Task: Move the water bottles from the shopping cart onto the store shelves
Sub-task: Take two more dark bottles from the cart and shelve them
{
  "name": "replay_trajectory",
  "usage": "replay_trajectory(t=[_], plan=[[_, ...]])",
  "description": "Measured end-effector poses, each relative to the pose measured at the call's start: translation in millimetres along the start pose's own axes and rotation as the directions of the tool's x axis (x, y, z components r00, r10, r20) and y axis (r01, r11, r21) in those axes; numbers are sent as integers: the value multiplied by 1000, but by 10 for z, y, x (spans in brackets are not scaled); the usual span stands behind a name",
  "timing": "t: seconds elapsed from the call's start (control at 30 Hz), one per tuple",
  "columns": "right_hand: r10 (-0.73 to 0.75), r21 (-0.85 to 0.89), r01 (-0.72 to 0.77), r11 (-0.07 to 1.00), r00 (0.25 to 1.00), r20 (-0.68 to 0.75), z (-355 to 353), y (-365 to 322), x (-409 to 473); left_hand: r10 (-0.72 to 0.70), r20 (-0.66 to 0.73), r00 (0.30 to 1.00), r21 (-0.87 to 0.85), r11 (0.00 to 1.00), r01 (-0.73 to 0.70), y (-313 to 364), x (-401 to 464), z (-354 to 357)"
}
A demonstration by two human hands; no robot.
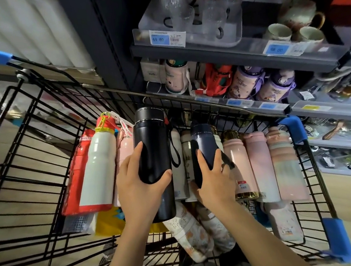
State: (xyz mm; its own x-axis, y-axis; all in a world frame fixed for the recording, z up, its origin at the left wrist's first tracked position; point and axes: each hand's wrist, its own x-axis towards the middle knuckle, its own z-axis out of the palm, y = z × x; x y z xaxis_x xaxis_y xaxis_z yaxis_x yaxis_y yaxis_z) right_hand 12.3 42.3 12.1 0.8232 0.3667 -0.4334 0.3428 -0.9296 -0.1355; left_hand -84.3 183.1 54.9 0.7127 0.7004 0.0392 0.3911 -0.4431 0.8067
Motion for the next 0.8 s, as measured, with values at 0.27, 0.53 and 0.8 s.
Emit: replay_trajectory(t=[0.27,0.53,0.8], plan=[[14,163,-13,987,1000,-1,-38,29,21,3,-27,1000,-36,999,-4,-22,-5,-13],[3,639,50,768,997,-81,-54,415,-54,91,-71,993,142,987,-80,173,-157,130],[10,767,322,556,920,-393,-385,1066,-394,327,-150,933,225,930,-290,700,-379,517]])
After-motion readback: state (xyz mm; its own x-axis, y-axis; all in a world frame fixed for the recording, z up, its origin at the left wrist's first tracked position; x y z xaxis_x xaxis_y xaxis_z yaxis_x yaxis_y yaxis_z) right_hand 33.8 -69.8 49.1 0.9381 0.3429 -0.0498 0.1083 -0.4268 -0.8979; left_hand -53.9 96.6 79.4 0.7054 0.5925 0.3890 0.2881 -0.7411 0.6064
